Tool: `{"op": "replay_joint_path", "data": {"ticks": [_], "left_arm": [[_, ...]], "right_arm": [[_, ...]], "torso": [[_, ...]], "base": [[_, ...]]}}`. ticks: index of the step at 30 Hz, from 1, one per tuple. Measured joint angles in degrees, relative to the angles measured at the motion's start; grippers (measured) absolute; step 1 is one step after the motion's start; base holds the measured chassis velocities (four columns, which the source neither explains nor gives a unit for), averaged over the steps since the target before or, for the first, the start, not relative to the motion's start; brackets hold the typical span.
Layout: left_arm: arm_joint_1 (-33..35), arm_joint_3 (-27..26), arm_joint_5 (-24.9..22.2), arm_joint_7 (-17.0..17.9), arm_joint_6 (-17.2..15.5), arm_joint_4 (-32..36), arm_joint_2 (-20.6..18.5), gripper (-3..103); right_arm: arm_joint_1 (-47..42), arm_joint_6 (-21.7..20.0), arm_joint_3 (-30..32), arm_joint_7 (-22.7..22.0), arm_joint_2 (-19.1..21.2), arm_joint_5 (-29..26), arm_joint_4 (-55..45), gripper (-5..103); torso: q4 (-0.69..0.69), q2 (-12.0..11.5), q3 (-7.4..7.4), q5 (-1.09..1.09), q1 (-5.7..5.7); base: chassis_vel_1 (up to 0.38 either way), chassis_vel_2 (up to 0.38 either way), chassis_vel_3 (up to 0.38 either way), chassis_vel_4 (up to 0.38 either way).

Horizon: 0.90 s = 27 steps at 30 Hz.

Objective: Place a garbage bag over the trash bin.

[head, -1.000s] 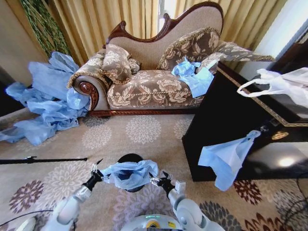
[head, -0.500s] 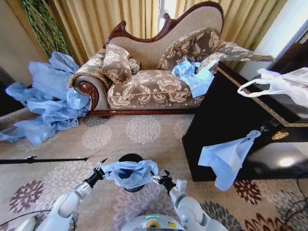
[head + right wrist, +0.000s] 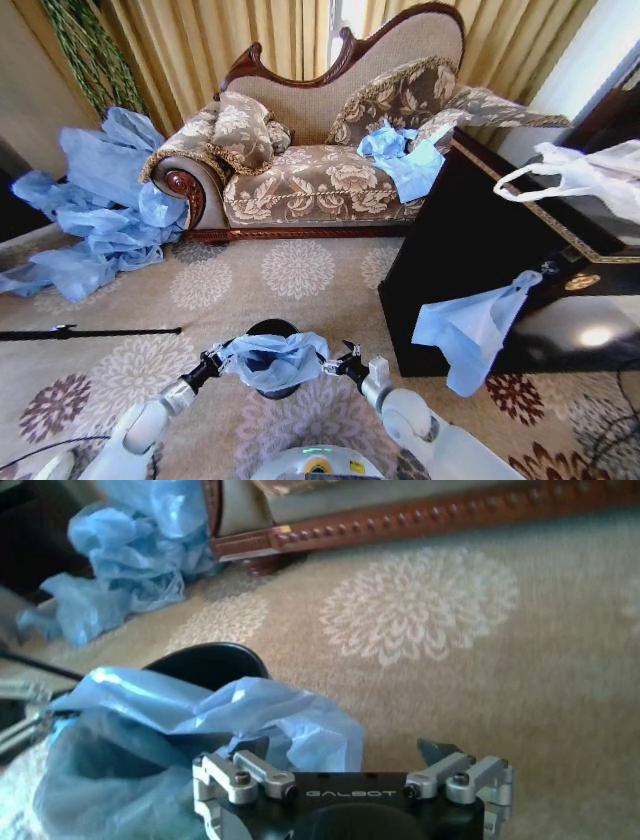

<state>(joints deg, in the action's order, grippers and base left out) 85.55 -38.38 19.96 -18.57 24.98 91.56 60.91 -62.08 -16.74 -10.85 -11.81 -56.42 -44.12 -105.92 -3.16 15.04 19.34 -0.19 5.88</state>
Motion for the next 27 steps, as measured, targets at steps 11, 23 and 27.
{"op": "replay_joint_path", "data": {"ticks": [11, 23, 27], "left_arm": [[0.6, 0.1, -1.0, 0.0, -0.9, 0.7, 0.6, 0], [0.6, 1.2, -1.9, 0.4, -2.6, 1.6, 1.0, 0], [0.7, 1.6, -3.1, 0.4, -3.3, 1.7, 1.0, 0]], "right_arm": [[2.8, -1.5, -1.7, 0.3, -2.0, -5.0, 5.3, 63], [4.8, 0.3, -2.0, 0.7, -3.6, -3.5, 8.5, 19], [4.9, 0.9, -1.8, 0.6, -4.0, -3.1, 8.5, 9]], "torso": [[-0.01, 0.0, 0.0, 0.0, 0.0], [0.0, 0.0, -0.01, 0.0, 0.0], [0.0, 0.0, 0.0, 0.0, 0.0]], "base": [[0.0, 0.0, 0.0, 0.0], [0.0, 0.0, 0.0, 0.0], [0.0, 0.0, 0.0, 0.0]]}}
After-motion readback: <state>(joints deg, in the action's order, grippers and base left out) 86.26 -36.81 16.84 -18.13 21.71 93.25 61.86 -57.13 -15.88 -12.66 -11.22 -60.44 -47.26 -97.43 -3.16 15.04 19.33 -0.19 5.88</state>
